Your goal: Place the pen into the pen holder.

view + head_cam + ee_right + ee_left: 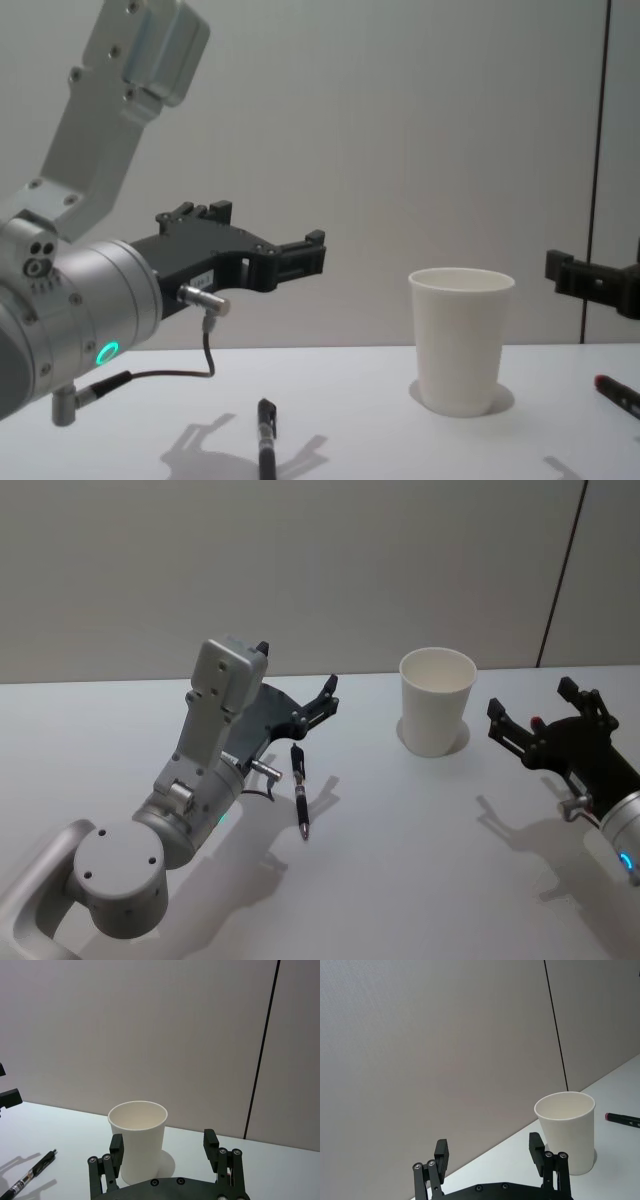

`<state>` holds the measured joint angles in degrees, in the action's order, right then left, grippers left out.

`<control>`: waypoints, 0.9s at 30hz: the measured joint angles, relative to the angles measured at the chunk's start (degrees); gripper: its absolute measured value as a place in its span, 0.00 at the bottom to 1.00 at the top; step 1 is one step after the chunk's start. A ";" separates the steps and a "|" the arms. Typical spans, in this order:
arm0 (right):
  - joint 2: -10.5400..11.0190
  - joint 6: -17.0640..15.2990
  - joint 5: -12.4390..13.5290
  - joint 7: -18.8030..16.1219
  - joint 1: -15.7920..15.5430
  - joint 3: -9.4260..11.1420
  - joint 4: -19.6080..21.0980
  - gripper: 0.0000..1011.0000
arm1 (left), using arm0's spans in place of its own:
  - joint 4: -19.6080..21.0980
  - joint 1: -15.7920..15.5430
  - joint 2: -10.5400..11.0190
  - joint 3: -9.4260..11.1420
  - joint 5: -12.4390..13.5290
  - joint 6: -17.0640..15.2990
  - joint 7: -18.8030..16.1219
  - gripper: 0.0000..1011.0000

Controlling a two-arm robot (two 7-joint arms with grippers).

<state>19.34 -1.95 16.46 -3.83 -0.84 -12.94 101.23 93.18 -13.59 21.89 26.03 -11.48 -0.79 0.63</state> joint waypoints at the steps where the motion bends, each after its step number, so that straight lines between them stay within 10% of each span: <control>1: 0.00 0.00 0.00 0.00 0.00 0.00 0.00 0.99 | 0.00 0.00 0.00 0.00 0.00 0.00 0.00 0.99; 27: 0.00 0.00 0.00 0.00 0.00 0.00 0.00 0.99 | 0.00 0.00 0.00 0.00 0.00 0.00 0.00 0.99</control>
<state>19.34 -1.95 16.46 -3.82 -0.84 -12.94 101.23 93.18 -13.59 21.89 26.02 -11.48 -0.79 0.63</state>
